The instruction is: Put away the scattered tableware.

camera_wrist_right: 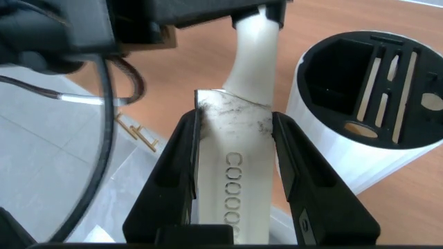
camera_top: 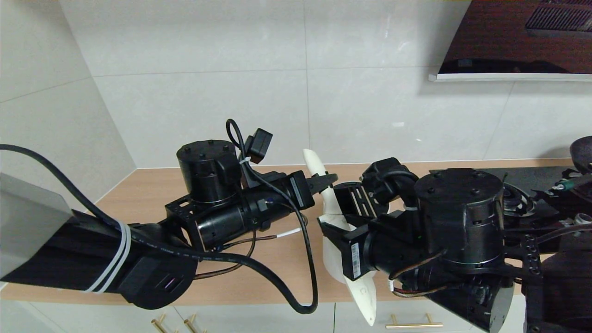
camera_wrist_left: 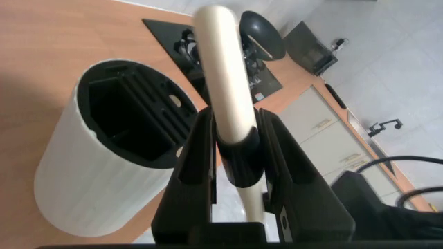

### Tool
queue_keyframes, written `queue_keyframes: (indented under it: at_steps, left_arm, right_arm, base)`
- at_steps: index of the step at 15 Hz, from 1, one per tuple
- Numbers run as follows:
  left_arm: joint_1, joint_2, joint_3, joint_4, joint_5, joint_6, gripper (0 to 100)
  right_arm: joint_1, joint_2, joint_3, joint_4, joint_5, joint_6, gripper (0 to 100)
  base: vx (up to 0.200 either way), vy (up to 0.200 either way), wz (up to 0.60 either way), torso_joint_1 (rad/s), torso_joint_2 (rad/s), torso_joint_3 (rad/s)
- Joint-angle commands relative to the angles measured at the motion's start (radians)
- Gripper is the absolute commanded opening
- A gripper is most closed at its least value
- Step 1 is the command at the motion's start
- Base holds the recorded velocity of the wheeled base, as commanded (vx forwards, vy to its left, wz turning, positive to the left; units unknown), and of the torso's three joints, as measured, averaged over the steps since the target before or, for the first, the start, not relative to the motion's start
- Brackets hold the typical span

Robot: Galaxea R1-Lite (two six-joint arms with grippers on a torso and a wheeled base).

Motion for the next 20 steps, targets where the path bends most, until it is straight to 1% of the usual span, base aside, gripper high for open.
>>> queue_keyframes:
  at_steps: [1, 4, 5, 12, 13, 14, 16, 18, 19, 20]
  left_arm:
    - [0.0, -0.004, 0.0, -0.002, 0.001, -0.001, 0]
    - [0.0, -0.004, 0.0, -0.002, 0.001, -0.001, 0]
    - [0.0, -0.004, 0.0, -0.002, 0.001, -0.001, 0]
    - [0.002, -0.036, 0.0, -0.002, 0.002, -0.001, 0]
    - [0.006, -0.053, 0.0, -0.017, 0.015, 0.001, 0]
    - [0.016, -0.062, -0.002, -0.034, 0.018, 0.001, 0]
    - [0.055, -0.111, -0.008, -0.043, 0.018, 0.002, 0]
    - [0.092, -0.148, -0.046, -0.043, 0.018, 0.002, 0]
    - [0.123, -0.153, -0.098, -0.043, 0.018, 0.027, 0]
    - [0.138, -0.142, -0.137, -0.043, 0.018, 0.071, 0]
  right_arm:
    - [0.0, -0.001, 0.0, -0.001, -0.001, 0.0, 0]
    - [0.0, 0.0, -0.002, -0.002, -0.001, 0.003, 0]
    - [0.0, 0.0, -0.002, -0.002, -0.001, 0.005, 100]
    - [0.0, -0.023, 0.0, -0.004, -0.003, 0.017, 100]
    - [-0.003, -0.064, 0.004, -0.002, -0.013, 0.015, 100]
    - [-0.01, -0.1, 0.012, -0.002, -0.021, 0.012, 100]
    - [-0.04, -0.176, 0.018, 0.006, -0.018, 0.005, 100]
    - [-0.066, -0.224, 0.02, 0.007, -0.018, -0.021, 100]
    - [-0.099, -0.244, 0.02, 0.007, -0.016, -0.035, 100]
    - [-0.112, -0.254, 0.021, 0.007, -0.016, -0.037, 100]
  base:
    - [0.0, 0.0, 0.0, 0.0, 0.0, 0.0]
    - [0.0, 0.0, 0.0, 0.0, 0.0, 0.0]
    - [0.0, 0.0, 0.0, 0.0, 0.0, 0.0]
    - [0.0, 0.0, 0.0, 0.0, 0.0, 0.0]
    - [0.0, 0.0, 0.0, 0.0, 0.0, 0.0]
    - [0.0, 0.0, 0.0, 0.0, 0.0, 0.0]
    - [0.0, 0.0, 0.0, 0.0, 0.0, 0.0]
    - [0.0, 0.0, 0.0, 0.0, 0.0, 0.0]
    - [0.0, 0.0, 0.0, 0.0, 0.0, 0.0]
    - [0.0, 0.0, 0.0, 0.0, 0.0, 0.0]
